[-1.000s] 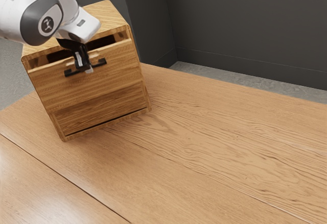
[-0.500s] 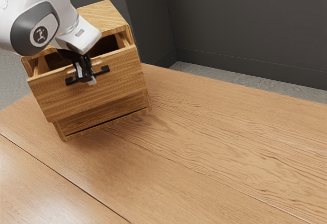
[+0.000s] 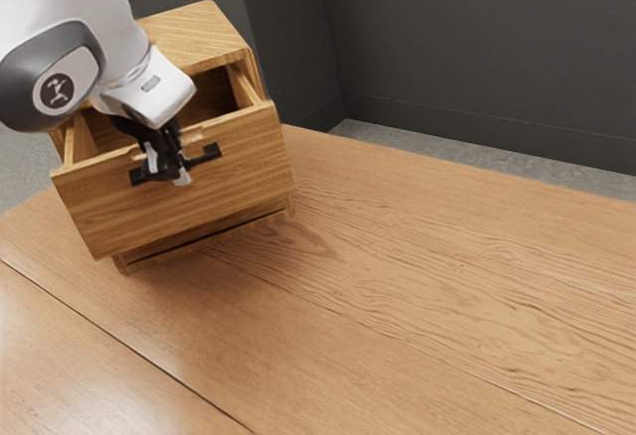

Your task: Pull the drawer handle with one arm to open the drawer

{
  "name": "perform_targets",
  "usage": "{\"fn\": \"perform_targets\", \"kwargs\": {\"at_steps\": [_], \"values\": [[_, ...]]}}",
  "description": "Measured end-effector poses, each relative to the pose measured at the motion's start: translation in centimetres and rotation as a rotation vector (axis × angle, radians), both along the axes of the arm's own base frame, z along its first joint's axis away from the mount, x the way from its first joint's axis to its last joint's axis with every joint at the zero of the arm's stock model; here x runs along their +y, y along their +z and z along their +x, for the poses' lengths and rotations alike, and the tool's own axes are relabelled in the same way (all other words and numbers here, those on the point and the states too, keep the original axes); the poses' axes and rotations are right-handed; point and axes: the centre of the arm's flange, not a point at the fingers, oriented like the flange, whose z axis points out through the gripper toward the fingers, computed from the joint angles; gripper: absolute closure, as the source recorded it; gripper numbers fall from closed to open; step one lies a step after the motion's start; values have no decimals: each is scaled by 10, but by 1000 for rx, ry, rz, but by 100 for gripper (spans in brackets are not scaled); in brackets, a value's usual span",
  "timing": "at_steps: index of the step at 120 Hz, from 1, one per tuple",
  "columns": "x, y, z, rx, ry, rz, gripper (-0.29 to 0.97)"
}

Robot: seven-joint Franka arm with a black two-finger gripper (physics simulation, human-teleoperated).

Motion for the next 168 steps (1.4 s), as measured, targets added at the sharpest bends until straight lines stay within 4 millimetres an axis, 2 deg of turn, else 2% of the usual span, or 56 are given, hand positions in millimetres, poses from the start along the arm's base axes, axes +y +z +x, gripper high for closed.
{"fn": "perform_targets", "kwargs": {"at_steps": [18, 32, 72, 90, 114, 168], "values": [[-10, -2, -1, -4, 26, -13, 69], [-26, -3, -1, -8, 37, -22, 77], [-51, -1, -17, -19, 83, -48, 74], [-59, -2, -26, -16, 95, -58, 74], [-62, -2, -29, -18, 119, -62, 78], [-63, 6, -35, -30, 150, -96, 51]]}}
